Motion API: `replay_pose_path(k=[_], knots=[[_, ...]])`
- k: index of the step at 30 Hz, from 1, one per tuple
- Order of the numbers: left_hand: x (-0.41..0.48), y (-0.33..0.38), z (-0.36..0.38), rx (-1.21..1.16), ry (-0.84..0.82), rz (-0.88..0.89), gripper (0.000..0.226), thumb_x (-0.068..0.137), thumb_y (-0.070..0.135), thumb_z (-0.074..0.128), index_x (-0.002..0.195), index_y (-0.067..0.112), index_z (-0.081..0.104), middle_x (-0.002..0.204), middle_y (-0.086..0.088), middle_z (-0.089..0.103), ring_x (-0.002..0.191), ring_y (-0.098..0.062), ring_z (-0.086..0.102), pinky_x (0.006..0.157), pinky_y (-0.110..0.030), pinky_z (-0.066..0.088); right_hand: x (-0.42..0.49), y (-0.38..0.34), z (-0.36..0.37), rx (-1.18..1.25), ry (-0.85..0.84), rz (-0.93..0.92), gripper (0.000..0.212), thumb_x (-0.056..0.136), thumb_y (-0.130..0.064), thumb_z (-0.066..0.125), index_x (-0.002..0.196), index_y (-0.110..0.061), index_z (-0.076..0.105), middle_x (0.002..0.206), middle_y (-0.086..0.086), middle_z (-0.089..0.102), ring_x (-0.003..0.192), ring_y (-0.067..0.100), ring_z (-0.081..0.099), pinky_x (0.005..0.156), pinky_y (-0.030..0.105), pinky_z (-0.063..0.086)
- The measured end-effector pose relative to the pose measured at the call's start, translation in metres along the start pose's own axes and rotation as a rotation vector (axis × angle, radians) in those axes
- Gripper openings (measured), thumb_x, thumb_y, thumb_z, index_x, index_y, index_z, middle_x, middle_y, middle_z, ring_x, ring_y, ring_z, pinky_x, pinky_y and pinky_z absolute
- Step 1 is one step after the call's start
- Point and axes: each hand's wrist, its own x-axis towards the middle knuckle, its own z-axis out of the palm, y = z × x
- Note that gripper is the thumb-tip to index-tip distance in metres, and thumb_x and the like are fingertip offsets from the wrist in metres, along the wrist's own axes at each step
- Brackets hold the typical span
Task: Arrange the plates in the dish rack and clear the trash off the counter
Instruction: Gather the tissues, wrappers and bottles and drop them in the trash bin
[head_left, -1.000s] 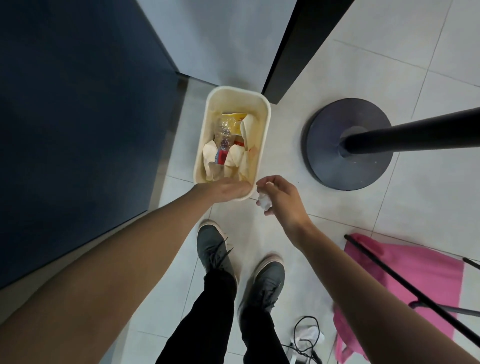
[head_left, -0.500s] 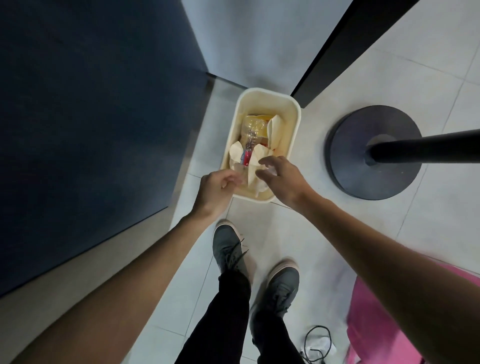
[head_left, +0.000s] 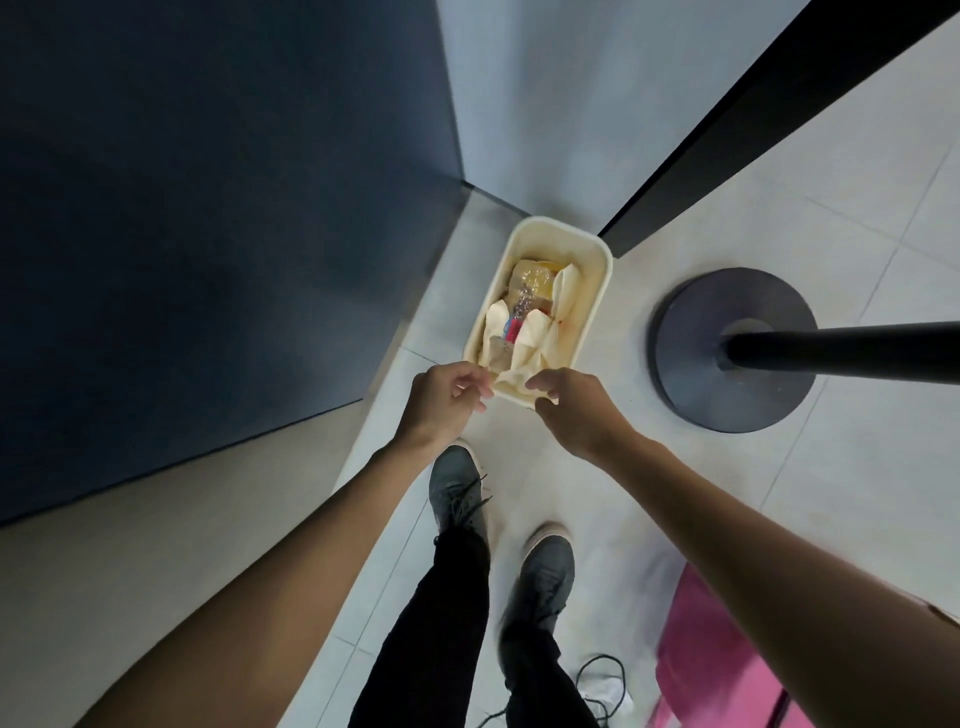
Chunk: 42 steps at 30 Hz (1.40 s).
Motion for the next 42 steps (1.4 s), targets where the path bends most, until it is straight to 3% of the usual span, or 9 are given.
replay_pose_path(k=[4,8,11,17,21,29,33,37,42], knots=[[-0.046,0.031,-0.013,-0.013,0.036,0.006,0.026,0.089,-0.008,0.050,0.091,0.004,0.072,0.084,-0.009,0.073,0.071,-0.024,0.069,0.059,-0.010,0.046,-0.051,-0.021,-0.017,-0.022,0.024,-0.092,0.036,0.094,-0.009,0.052,0.130,-0.010,0.061,0.131,0.012,0.060,0.122,0.027,0.054,0.101,0.028,0.038],[-0.110,0.064,-0.035,-0.031,0.066,0.023,0.032,0.087,-0.005,0.053,0.083,0.020,0.072,0.080,0.001,0.073,0.078,-0.024,0.070,0.077,-0.030,0.059,-0.112,-0.047,-0.038,-0.050,0.026,-0.152,0.038,0.094,-0.012,0.056,0.132,-0.009,0.058,0.133,0.014,0.059,0.122,0.028,0.053,0.102,0.029,0.037],[-0.178,0.085,-0.049,0.016,0.090,0.048,0.032,0.086,-0.004,0.056,0.092,0.024,0.071,0.089,0.003,0.074,0.087,-0.016,0.068,0.086,-0.024,0.053,-0.172,-0.072,-0.047,-0.074,0.019,-0.224,0.040,0.093,-0.012,0.058,0.133,-0.008,0.058,0.132,0.016,0.058,0.122,0.031,0.054,0.104,0.032,0.038],[-0.317,0.122,-0.088,-0.032,0.160,0.061,0.034,0.091,-0.002,0.054,0.100,0.028,0.068,0.095,0.008,0.072,0.078,-0.003,0.066,0.074,-0.010,0.046,-0.291,-0.137,-0.060,-0.072,-0.052,-0.410,0.030,0.093,-0.012,0.056,0.121,-0.010,0.065,0.116,0.015,0.065,0.102,0.029,0.063,0.093,0.042,0.049],[-0.401,0.142,-0.124,-0.054,0.297,0.094,0.027,0.093,0.003,0.055,0.098,0.025,0.071,0.087,0.015,0.072,0.073,-0.003,0.068,0.072,-0.016,0.052,-0.350,-0.193,-0.060,-0.045,-0.033,-0.531,0.026,0.092,-0.013,0.056,0.116,-0.012,0.067,0.111,0.005,0.068,0.094,0.017,0.064,0.090,0.031,0.050],[-0.529,0.150,-0.189,-0.272,0.509,0.113,0.022,0.097,0.000,0.052,0.099,0.008,0.073,0.083,0.000,0.073,0.067,-0.005,0.066,0.068,-0.015,0.049,-0.430,-0.272,-0.041,-0.186,-0.056,-0.800,0.020,0.096,-0.015,0.054,0.111,-0.017,0.066,0.102,-0.001,0.067,0.088,0.013,0.060,0.079,0.029,0.050],[-0.577,0.132,-0.223,-0.425,0.646,0.131,0.023,0.097,0.001,0.052,0.101,0.012,0.072,0.085,-0.003,0.073,0.069,-0.006,0.065,0.066,-0.016,0.050,-0.452,-0.322,-0.028,-0.202,-0.058,-0.931,0.017,0.094,-0.011,0.059,0.107,-0.019,0.068,0.098,-0.009,0.065,0.082,0.008,0.060,0.071,0.009,0.043],[-0.615,0.109,-0.260,-0.560,0.768,0.159,0.022,0.097,0.000,0.053,0.103,0.013,0.070,0.086,-0.005,0.074,0.072,-0.014,0.067,0.067,-0.031,0.055,-0.476,-0.354,-0.003,-0.075,-0.066,-0.946,0.017,0.093,-0.008,0.061,0.103,-0.019,0.070,0.098,-0.008,0.067,0.076,0.015,0.063,0.067,0.024,0.050],[-0.625,0.079,-0.338,-0.402,0.986,0.171,0.023,0.092,0.006,0.060,0.101,0.024,0.070,0.095,0.013,0.073,0.088,-0.005,0.065,0.076,-0.027,0.055,-0.484,-0.394,0.023,-0.108,-0.070,-0.975,0.019,0.093,-0.004,0.059,0.104,-0.016,0.069,0.096,-0.006,0.063,0.085,-0.001,0.058,0.069,0.009,0.041]])
